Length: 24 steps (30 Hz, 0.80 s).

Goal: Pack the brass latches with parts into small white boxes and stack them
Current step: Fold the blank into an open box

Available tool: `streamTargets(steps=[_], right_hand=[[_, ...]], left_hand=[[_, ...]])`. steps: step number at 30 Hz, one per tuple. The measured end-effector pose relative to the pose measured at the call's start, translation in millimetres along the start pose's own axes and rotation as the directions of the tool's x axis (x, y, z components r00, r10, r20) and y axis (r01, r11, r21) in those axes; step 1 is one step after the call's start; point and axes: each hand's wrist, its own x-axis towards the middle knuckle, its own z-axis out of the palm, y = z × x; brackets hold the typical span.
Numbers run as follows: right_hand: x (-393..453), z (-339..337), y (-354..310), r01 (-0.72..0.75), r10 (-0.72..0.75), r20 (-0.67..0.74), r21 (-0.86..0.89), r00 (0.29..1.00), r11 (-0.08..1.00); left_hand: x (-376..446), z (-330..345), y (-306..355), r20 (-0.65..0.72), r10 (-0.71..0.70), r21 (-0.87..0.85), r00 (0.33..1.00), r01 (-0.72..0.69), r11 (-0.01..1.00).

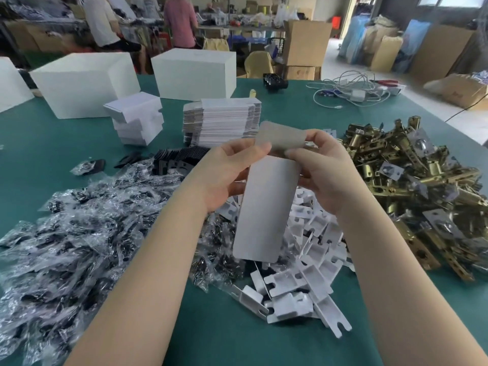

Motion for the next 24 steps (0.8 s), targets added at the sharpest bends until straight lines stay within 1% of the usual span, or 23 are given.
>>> streamTargets(steps=[2, 4, 6, 8, 9, 10, 12, 14, 16, 18, 19, 21, 24], right_hand=[[-0.5, -2.3, -3.8, 0.122, -0.119, 0.051, -0.046, 0.992, 0.991], [-1.9, -5.6, -7.0, 0.225, -0.216, 0.125, -0.059, 0.968, 0.973], [-4.0, -10.6, -8.1, 0.226, -0.211, 0.209, -0.052, 0.955, 0.973], [-4.7, -13.2, -7.6, 0.216, -0.189, 0.271, -0.073, 0.944, 0.974], [-4.5, -13.3, -6.7, 0.231, -0.199, 0.278, -0.089, 0.94, 0.969], [-4.0, -12.1, -5.8, 0.254, -0.218, 0.266, -0.109, 0.939, 0.961], [-3.5, -8.5, -4.5, 0.3, -0.268, 0.216, -0.137, 0.939, 0.944], [-3.3, -6.3, -1.3, 0.336, -0.308, 0.177, -0.158, 0.935, 0.928], [-2.9, -5.7, 0.3, 0.366, -0.343, 0.142, -0.19, 0.928, 0.911], [-2.3, -6.1, 1.7, 0.392, -0.375, 0.117, -0.205, 0.919, 0.897], [-2.4, -6.5, 1.9, 0.408, -0.392, 0.113, -0.203, 0.913, 0.89], [-3.3, -7.3, 1.5, 0.434, -0.415, 0.131, -0.19, 0.9, 0.881], [-4.4, -8.4, 0.2, 0.449, -0.426, 0.151, -0.174, 0.892, 0.877]], left_hand=[[-0.1, -1.1, 2.9, -0.013, 0.082, 0.03, 0.997, -0.081, 0.996], [0.1, -2.9, 3.3, 0.007, 0.181, 0.068, 0.984, -0.181, 0.981], [0.7, -2.8, 2.0, -0.002, 0.252, 0.084, 0.968, -0.251, 0.964], [2.3, -0.6, 0.8, -0.061, 0.3, 0.091, 0.952, -0.294, 0.952], [3.2, 0.7, 0.0, -0.102, 0.317, 0.122, 0.943, -0.304, 0.945], [4.2, 1.1, -1.2, -0.128, 0.339, 0.176, 0.932, -0.315, 0.933], [4.8, 0.8, -3.7, -0.112, 0.396, 0.27, 0.911, -0.356, 0.895], [5.1, -1.6, -4.9, -0.097, 0.439, 0.299, 0.893, -0.394, 0.869], [4.7, -4.1, -4.0, -0.054, 0.46, 0.306, 0.886, -0.424, 0.853], [4.4, -5.6, -3.6, 0.036, 0.451, 0.276, 0.892, -0.443, 0.853], [4.7, -6.2, -4.1, 0.061, 0.442, 0.265, 0.895, -0.442, 0.857], [5.3, -6.3, -4.5, 0.066, 0.441, 0.271, 0.895, -0.441, 0.856], [4.2, -4.5, -3.7, 0.02, 0.423, 0.256, 0.906, -0.414, 0.874]])
